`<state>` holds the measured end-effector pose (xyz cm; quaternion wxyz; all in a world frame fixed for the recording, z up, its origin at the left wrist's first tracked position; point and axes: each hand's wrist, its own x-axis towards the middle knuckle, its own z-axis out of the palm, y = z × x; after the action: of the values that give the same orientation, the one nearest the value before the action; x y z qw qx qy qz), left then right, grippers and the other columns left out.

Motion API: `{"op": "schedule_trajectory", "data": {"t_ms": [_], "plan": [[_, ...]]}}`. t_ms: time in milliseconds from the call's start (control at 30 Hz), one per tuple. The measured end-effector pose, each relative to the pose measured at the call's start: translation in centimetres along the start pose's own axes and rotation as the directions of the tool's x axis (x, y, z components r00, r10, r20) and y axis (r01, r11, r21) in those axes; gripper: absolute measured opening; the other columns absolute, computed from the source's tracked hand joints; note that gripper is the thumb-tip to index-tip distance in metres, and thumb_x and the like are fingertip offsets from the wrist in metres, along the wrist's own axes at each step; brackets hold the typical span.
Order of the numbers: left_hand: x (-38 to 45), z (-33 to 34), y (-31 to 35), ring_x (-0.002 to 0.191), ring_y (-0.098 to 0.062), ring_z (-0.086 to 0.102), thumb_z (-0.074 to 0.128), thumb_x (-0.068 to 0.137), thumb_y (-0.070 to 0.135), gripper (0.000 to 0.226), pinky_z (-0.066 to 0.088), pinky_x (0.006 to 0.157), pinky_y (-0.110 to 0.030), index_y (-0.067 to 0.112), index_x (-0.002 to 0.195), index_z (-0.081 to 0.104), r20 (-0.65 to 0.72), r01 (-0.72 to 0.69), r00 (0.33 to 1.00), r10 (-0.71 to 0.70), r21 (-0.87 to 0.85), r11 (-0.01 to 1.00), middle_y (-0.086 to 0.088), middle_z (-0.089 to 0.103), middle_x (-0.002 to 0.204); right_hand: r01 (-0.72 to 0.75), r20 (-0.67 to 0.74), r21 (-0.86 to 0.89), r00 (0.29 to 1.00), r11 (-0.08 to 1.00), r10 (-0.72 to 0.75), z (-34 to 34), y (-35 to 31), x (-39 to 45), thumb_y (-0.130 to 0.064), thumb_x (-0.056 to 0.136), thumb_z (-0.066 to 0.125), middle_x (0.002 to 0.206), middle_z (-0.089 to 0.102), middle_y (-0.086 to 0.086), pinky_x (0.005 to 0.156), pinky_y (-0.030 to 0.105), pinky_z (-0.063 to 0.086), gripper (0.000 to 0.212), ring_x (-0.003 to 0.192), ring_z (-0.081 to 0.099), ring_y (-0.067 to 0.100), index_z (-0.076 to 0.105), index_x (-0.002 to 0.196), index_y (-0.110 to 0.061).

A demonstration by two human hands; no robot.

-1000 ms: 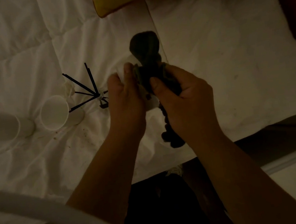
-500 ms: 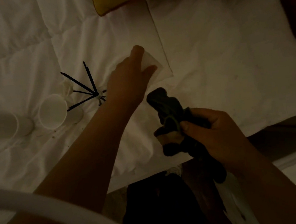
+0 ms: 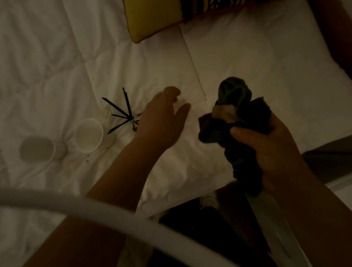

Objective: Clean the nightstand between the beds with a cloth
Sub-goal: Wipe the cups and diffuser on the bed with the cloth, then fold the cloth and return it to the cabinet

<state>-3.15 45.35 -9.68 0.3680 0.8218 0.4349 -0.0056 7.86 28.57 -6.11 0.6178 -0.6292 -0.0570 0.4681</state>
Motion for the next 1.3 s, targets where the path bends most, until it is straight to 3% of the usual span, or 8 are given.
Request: {"op": "schedule_trajectory", "data": {"t_ms": [133, 200, 333, 700, 900, 1000, 1200, 1300], "plan": [[-5.3, -5.9, 4.9, 0.100, -0.019, 0.065, 0.038, 0.098, 0.050, 0.035, 0.054, 0.079, -0.032, 0.028, 0.114, 0.058, 0.357, 0.345, 0.926, -0.119, -0.679, 0.648, 0.004, 0.068, 0.106, 0.024, 0.048, 0.052, 0.998, 0.998, -0.026, 2.7, -5.2, -1.9, -0.017, 0.082, 0.065, 0.098, 0.074, 0.005, 0.070, 0.034, 0.056, 0.026, 0.090, 0.071, 0.027, 0.068, 0.107, -0.020], [-7.6, -8.9, 6.1, 0.101, -0.018, 0.068, 0.049, 0.095, 0.044, 0.021, 0.058, 0.078, -0.032, 0.038, 0.114, 0.057, 0.352, 0.292, 0.936, -0.004, -0.769, 0.569, 0.008, 0.071, 0.103, 0.044, 0.122, 0.039, 0.991, 0.998, -0.049, 4.6, -7.9, -3.1, -0.026, 0.082, 0.065, 0.105, 0.073, 0.008, 0.074, 0.040, 0.057, 0.033, 0.095, 0.070, 0.030, 0.065, 0.114, -0.019], [-12.1, -15.9, 8.5, 0.090, -0.013, 0.067, 0.068, 0.080, 0.031, 0.025, 0.053, 0.075, -0.028, 0.043, 0.101, 0.063, 0.135, 0.075, 0.990, 0.041, -0.749, 0.658, 0.007, 0.069, 0.101, 0.110, 0.288, -0.076, 0.954, 0.991, -0.084, 8.9, -13.9, -7.1, -0.033, 0.089, 0.060, 0.108, 0.072, 0.009, 0.077, 0.052, 0.057, 0.036, 0.096, 0.070, 0.032, 0.062, 0.120, -0.017], [-23.2, -31.4, 11.0, 0.093, -0.022, 0.064, 0.052, 0.075, -0.009, 0.039, 0.054, 0.075, -0.035, 0.018, 0.103, 0.053, -0.313, -0.280, 0.948, -0.060, -0.908, 0.313, -0.011, 0.057, 0.105, 0.205, 0.308, -0.048, 0.934, 0.978, -0.180, 16.2, -26.6, -15.6, -0.024, 0.097, 0.052, 0.119, 0.066, 0.013, 0.084, 0.046, 0.055, 0.036, 0.106, 0.066, 0.028, 0.056, 0.126, -0.002], [-25.1, -36.7, 10.6, 0.068, -0.019, 0.067, 0.064, 0.086, 0.033, 0.031, 0.053, 0.059, -0.033, 0.012, 0.108, 0.059, -0.236, -0.172, 0.949, -0.211, -0.944, 0.283, -0.005, 0.067, 0.079, 0.358, 0.475, -0.060, 0.831, 0.932, -0.289, 20.8, -31.6, -19.2, -0.005, 0.097, 0.048, 0.127, 0.061, 0.014, 0.098, 0.043, 0.048, 0.036, 0.114, 0.061, 0.027, 0.050, 0.133, -0.004], [-25.9, -38.4, 9.6, 0.065, -0.020, 0.070, 0.065, 0.089, 0.012, 0.025, 0.053, 0.052, -0.028, 0.013, 0.113, 0.058, -0.182, -0.098, 0.951, -0.250, -0.944, 0.315, -0.007, 0.071, 0.079, 0.418, 0.573, -0.118, 0.769, 0.901, -0.282, 23.1, -33.6, -21.0, -0.003, 0.097, 0.047, 0.130, 0.060, 0.010, 0.102, 0.044, 0.045, 0.040, 0.118, 0.059, 0.025, 0.049, 0.137, -0.010], [-28.2, -40.3, 7.9, 0.113, -0.034, 0.060, 0.061, 0.082, 0.008, 0.055, 0.050, 0.096, -0.046, 0.004, 0.135, 0.049, 0.285, 0.238, 0.948, 0.142, -0.929, 0.282, -0.020, 0.061, 0.125, 0.538, 0.691, -0.175, 0.663, 0.824, -0.286, 26.9, -35.7, -23.6, -0.008, 0.100, 0.043, 0.126, 0.062, 0.011, 0.090, 0.030, 0.054, 0.035, 0.111, 0.063, 0.019, 0.050, 0.135, -0.010], [-28.3, -40.3, 8.3, 0.116, -0.035, 0.054, 0.055, 0.090, 0.017, 0.046, 0.042, 0.103, -0.047, -0.002, 0.132, 0.051, 0.214, 0.173, 0.963, 0.166, -0.958, 0.231, -0.023, 0.056, 0.126, 0.535, 0.661, -0.266, 0.707, 0.802, -0.252, 27.8, -36.0, -23.2, -0.019, 0.101, 0.045, 0.114, 0.068, 0.007, 0.080, 0.024, 0.056, 0.029, 0.104, 0.066, 0.019, 0.058, 0.126, -0.011]]}}
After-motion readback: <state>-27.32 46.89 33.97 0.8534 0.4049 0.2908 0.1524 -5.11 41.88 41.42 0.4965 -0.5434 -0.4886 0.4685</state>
